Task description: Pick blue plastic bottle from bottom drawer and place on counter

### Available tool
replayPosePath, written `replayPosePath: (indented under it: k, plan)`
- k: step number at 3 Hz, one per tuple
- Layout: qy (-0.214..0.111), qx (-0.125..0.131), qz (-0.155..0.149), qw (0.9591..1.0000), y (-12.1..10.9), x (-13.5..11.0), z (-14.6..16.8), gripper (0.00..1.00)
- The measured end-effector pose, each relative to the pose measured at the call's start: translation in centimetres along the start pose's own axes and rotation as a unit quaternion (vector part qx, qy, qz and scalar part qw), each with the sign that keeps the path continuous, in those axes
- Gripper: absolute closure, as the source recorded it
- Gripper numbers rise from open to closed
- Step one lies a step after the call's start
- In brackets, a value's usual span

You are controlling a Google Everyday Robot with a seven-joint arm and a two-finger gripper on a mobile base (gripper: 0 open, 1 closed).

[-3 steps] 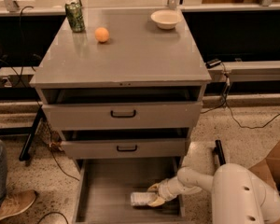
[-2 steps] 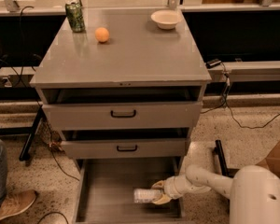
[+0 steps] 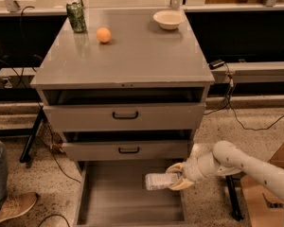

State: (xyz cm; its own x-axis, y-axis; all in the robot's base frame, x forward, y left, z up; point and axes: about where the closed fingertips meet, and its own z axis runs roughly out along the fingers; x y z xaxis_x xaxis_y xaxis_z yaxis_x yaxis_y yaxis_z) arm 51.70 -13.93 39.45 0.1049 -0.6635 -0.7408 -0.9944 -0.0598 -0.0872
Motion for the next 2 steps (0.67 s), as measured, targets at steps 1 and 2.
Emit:
replayPosePath:
  k: [1,2]
  plan:
    - [-0.007,0.005,-0.008,0.9999,0.2,-1.1,-1.1,1.0]
    - [0.002,0.021,-0.035,0.9992,1.7,-5.1,-6.4,1.0]
